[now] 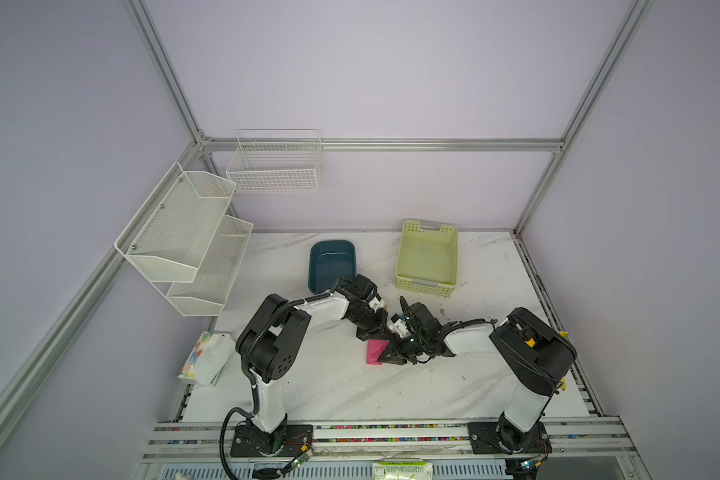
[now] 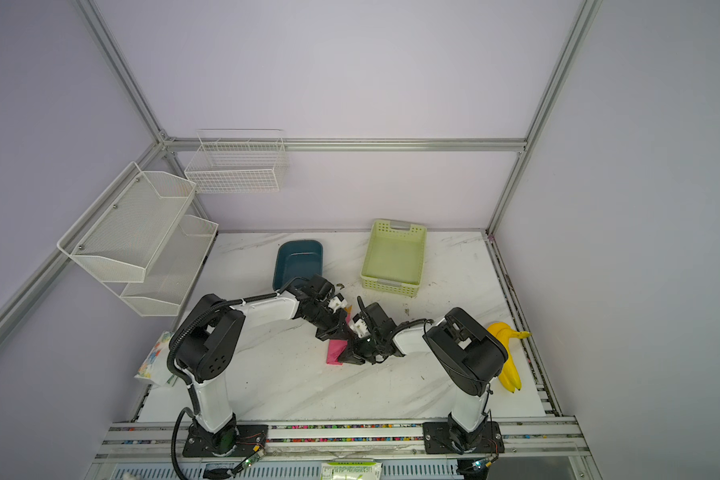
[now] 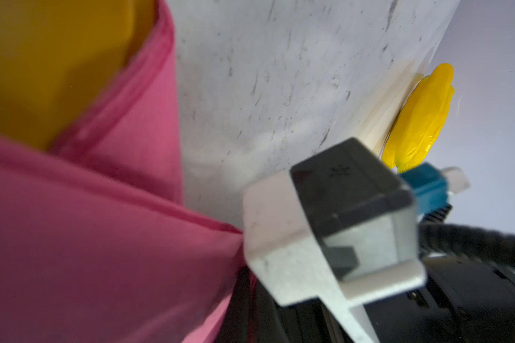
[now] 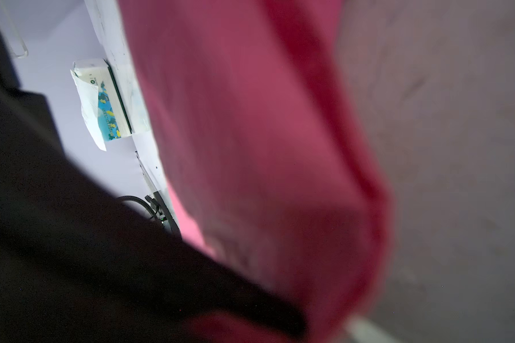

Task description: Place the utensils on the paper napkin and roll it up

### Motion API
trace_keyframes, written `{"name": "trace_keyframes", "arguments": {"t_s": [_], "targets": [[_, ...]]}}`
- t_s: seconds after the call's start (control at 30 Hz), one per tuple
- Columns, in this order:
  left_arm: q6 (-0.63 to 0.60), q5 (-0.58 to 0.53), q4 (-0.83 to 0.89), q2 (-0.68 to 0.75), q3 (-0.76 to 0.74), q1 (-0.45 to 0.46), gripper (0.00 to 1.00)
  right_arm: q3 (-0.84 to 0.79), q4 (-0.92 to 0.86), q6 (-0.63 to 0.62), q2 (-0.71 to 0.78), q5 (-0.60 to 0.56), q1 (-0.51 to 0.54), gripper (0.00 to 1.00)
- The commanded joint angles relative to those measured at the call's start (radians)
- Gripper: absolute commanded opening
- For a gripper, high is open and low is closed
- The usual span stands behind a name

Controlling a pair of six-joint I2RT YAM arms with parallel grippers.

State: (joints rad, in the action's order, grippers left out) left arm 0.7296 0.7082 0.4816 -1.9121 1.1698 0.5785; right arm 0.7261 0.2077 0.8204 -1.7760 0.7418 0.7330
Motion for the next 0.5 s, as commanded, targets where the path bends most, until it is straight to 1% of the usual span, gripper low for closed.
{"name": "trace_keyframes", "arguments": {"t_s": [0.0,0.1,0.3,0.47], "targets": [[-0.045,0.031,0.020,-0.024,0.077,0.004,0.05,-0.026,-0.026,-0.011,-0.025,-0.038,-0.006,0.00],[-0.068,0.025,0.045,-0.051,0.085,0.004,0.05,-0.029,-0.028,-0.009,-0.017,-0.036,-0.007,0.00],[-0.101,-0.046,0.112,-0.094,0.105,0.004,0.05,-0.040,-0.047,-0.010,0.021,-0.036,-0.016,0.00],[-0.073,-0.122,0.111,-0.095,0.097,0.003,0.05,-0.036,-0.162,-0.067,0.084,-0.064,-0.046,0.00]]}}
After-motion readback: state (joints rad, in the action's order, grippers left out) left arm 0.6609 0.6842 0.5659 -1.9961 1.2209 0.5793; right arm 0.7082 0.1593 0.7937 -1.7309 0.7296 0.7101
